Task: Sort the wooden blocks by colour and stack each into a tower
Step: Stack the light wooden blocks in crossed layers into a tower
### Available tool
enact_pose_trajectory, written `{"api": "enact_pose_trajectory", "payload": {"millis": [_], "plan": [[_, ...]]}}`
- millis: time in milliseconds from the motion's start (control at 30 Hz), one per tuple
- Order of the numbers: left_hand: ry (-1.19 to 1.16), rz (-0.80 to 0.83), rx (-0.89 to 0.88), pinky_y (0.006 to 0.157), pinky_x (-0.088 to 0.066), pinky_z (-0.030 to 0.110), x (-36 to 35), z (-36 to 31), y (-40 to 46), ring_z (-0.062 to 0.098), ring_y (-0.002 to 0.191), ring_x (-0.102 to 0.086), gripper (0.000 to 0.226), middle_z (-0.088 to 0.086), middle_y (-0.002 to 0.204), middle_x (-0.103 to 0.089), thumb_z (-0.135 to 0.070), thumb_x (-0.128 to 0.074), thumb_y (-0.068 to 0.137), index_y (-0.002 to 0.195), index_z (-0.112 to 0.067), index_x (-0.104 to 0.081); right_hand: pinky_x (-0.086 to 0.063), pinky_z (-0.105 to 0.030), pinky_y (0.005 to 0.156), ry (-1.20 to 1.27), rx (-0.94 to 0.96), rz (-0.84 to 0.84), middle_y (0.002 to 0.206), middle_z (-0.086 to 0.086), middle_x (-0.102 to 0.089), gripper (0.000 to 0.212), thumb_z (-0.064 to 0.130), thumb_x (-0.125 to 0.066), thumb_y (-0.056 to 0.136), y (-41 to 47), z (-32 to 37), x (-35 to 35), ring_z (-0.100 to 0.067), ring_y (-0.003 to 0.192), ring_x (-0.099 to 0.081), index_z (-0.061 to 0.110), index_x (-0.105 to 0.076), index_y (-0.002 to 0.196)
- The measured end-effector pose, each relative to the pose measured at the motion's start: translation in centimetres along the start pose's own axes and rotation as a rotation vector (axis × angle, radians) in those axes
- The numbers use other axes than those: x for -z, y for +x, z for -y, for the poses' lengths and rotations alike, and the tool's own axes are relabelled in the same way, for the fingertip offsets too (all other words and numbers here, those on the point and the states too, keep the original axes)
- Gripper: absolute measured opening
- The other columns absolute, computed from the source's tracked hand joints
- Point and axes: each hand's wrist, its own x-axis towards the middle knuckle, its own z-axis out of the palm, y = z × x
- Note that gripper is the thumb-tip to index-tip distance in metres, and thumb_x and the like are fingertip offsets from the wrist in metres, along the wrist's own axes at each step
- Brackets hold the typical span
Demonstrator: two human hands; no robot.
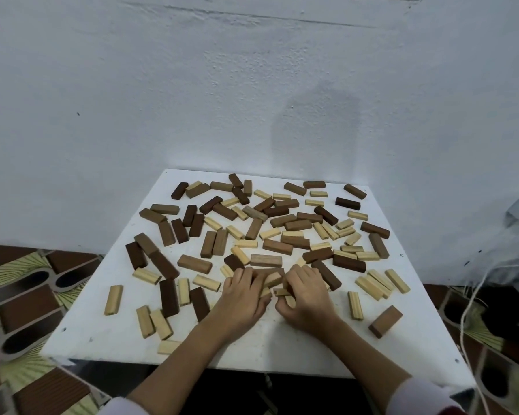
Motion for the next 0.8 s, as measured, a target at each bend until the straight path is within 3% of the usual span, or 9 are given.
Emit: {"api": "enact_pose_trajectory", "payload": {"millis": [233,333,467,567,633,733,800], "plan": [[-0.11,-0.028,0.02,0.094,-0.03,0.027,0.3,0.1,-0.2,0.011,0.11,-0.029,0.049,-0.001,0.131,-0.032,-0.046,-0.016,0.1,0.143,-0.024,-0.025,-0.025,-0.02,0.05,-0.05,0.028,-0.06,0.066,-0.002,-0.051,0.016,0.025,-0.053,0.071,0.8,0.2,-0.1,-0.011,0.051,-0.037,0.017,-0.042,0.079],[-0.138,-0.064,0.024,0.094,-0.031,0.027,0.7,0.2,0.1,0.009,0.107,-0.027,0.061,0.0,0.128,-0.032,-0.053,-0.006,0.094,0.143,-0.023,-0.025,-0.024,-0.017,0.042,-0.073,0.028,-0.052,0.07,-0.003,-0.056,0.012,0.023,-0.054,0.074,1.1,-0.2,-0.4,-0.012,0.044,-0.041,0.012,-0.052,0.079],[-0.166,-0.142,0.054,0.091,-0.031,0.025,1.8,0.8,1.6,0.01,0.107,-0.029,0.072,0.003,0.125,-0.034,-0.054,-0.002,0.086,0.143,-0.019,-0.029,-0.03,-0.016,0.037,-0.076,-0.014,-0.064,0.076,-0.004,-0.06,0.008,0.019,-0.054,0.076,2.6,-0.9,-1.0,-0.011,0.041,-0.043,0.013,-0.051,0.079],[-0.174,-0.212,0.125,0.093,-0.033,0.032,2.2,1.8,4.2,0.018,0.107,-0.034,0.056,0.01,0.12,-0.038,-0.044,-0.018,0.097,0.142,-0.014,-0.032,-0.03,-0.014,0.041,0.011,-0.227,-0.044,0.073,0.0,-0.055,0.015,0.009,-0.068,0.074,5.5,-1.0,-1.2,-0.01,0.048,-0.044,0.01,-0.055,0.08],[-0.151,-0.238,0.15,0.094,-0.035,0.036,2.6,2.5,6.2,0.02,0.106,-0.035,0.044,0.01,0.117,-0.039,-0.031,-0.031,0.101,0.141,-0.013,-0.035,-0.024,-0.017,0.047,0.062,-0.448,-0.015,0.073,0.003,-0.048,0.016,0.01,-0.066,0.076,8.3,-1.5,-1.5,-0.013,0.058,-0.044,0.011,-0.052,0.083],[-0.095,-0.218,0.174,0.09,-0.034,0.032,3.8,2.7,9.4,0.025,0.114,-0.035,0.045,0.014,0.125,-0.038,-0.032,-0.034,0.101,0.141,-0.012,-0.035,-0.029,-0.026,0.055,0.106,-0.718,-0.013,0.077,0.0,-0.052,0.019,0.015,-0.063,0.078,12.5,-2.7,-1.8,-0.018,0.07,-0.048,0.014,-0.045,0.084],[-0.095,-0.205,0.146,0.096,-0.036,0.034,4.4,2.7,11.6,0.027,0.119,-0.033,0.048,0.015,0.129,-0.037,-0.034,-0.034,0.1,0.142,-0.009,-0.032,-0.031,-0.027,0.061,0.165,-0.818,-0.041,0.083,-0.002,-0.055,0.018,0.019,-0.062,0.081,14.9,-3.9,-2.2,-0.019,0.074,-0.049,0.012,-0.048,0.09]]}}
